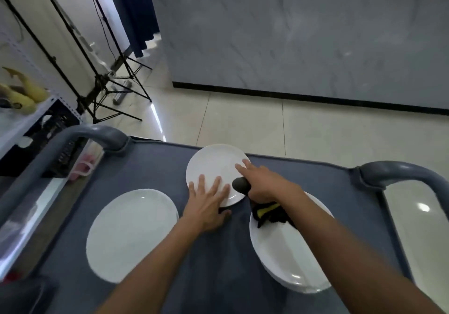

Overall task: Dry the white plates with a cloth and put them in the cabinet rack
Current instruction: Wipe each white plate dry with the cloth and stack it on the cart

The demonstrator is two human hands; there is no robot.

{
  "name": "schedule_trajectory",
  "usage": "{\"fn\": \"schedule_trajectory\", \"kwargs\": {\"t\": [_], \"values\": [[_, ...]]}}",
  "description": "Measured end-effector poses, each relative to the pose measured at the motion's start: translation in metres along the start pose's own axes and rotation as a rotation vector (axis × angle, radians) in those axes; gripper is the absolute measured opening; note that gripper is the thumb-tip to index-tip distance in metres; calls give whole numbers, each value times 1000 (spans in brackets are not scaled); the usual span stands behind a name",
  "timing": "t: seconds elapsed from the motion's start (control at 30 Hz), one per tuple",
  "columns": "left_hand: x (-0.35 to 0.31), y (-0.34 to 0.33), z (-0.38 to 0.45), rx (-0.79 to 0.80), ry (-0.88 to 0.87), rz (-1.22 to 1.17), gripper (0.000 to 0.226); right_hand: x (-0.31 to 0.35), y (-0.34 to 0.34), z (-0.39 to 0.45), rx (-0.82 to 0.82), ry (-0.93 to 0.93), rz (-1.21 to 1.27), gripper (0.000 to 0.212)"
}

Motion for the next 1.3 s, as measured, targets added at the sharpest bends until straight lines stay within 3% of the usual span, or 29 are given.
{"fn": "schedule_trajectory", "kwargs": {"t": [0.27, 0.43, 0.6, 0.77, 0.93, 1.1, 1.3], "values": [[3, 22, 0, -88, 26, -96, 64, 2, 13, -2, -125, -49, 121, 62], [18, 28, -2, -146, -15, -119, 43, 9, 26, -2, -210, -55, 213, 65], [39, 40, -8, -344, -69, -271, 27, 39, 55, 18, -407, 10, 412, 62], [55, 57, -14, -527, -59, -467, 15, 37, 40, 45, -495, -129, 622, 62], [82, 52, -5, -427, 106, -650, 30, 26, 10, 61, -517, -253, 683, 63], [98, 58, 2, -433, 223, -780, 43, 16, 1, 65, -539, -321, 678, 59], [112, 43, 20, -254, 430, -1022, 68, 10, -8, 55, -505, -449, 440, 59]]}}
Point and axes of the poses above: each hand's wrist, its own z-axis towards the middle knuckle, its own y-axis out of the back of the hand, x = y × z, the point moved 8 cm from there along z, towards the middle knuckle, and after that the axes turned 4 degrees about -x, right-handed, at the moved point
